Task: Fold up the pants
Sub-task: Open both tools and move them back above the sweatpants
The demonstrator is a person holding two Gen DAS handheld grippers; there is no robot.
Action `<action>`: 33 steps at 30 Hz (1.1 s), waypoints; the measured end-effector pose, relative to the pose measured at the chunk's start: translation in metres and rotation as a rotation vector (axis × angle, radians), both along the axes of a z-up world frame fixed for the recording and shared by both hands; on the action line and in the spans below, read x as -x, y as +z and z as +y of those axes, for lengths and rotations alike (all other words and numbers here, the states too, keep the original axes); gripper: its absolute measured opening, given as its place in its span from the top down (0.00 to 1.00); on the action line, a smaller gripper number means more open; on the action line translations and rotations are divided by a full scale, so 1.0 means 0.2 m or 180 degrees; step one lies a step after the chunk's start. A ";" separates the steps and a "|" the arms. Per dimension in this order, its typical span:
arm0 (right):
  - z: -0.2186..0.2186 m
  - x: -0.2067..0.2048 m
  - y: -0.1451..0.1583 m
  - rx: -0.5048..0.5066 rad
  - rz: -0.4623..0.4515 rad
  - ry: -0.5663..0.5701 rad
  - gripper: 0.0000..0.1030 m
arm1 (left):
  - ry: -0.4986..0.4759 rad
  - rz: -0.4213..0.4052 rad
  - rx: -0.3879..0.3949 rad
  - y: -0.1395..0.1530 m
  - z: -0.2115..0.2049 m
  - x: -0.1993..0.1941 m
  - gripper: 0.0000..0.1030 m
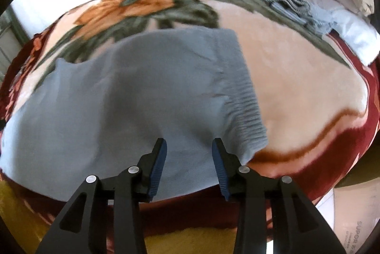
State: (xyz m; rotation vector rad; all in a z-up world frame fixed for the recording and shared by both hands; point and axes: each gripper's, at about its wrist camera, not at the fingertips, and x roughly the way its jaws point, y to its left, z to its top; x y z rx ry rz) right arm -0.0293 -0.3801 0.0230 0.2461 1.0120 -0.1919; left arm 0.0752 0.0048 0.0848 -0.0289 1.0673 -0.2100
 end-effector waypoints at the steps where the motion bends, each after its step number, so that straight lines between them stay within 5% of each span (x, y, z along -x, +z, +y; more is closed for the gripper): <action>1: 0.04 0.01 0.02 0.0005 -0.0025 0.0080 0.61 | 0.0095 0.0025 -0.0031 -0.01 0.08 0.02 0.54; 10: 0.35 0.00 -0.03 -0.0183 0.0286 0.0415 0.61 | 0.0829 0.0373 -0.0255 -0.14 0.62 0.14 0.51; 13: 0.40 -0.01 -0.06 -0.0257 0.0342 0.0449 0.61 | 0.1056 0.0363 -0.0380 -0.15 0.74 0.17 0.40; 19: 0.49 -0.05 -0.11 -0.0299 0.0392 0.0522 0.60 | 0.1123 0.0463 -0.0332 -0.20 0.87 0.21 0.31; 26: 0.55 -0.07 -0.15 -0.0199 0.0412 0.0596 0.43 | 0.1151 0.0604 0.0218 -0.24 0.95 0.21 0.27; 33: 0.57 -0.06 -0.15 -0.0144 0.0392 0.0554 0.40 | 0.1170 0.0609 0.0372 -0.24 0.97 0.19 0.25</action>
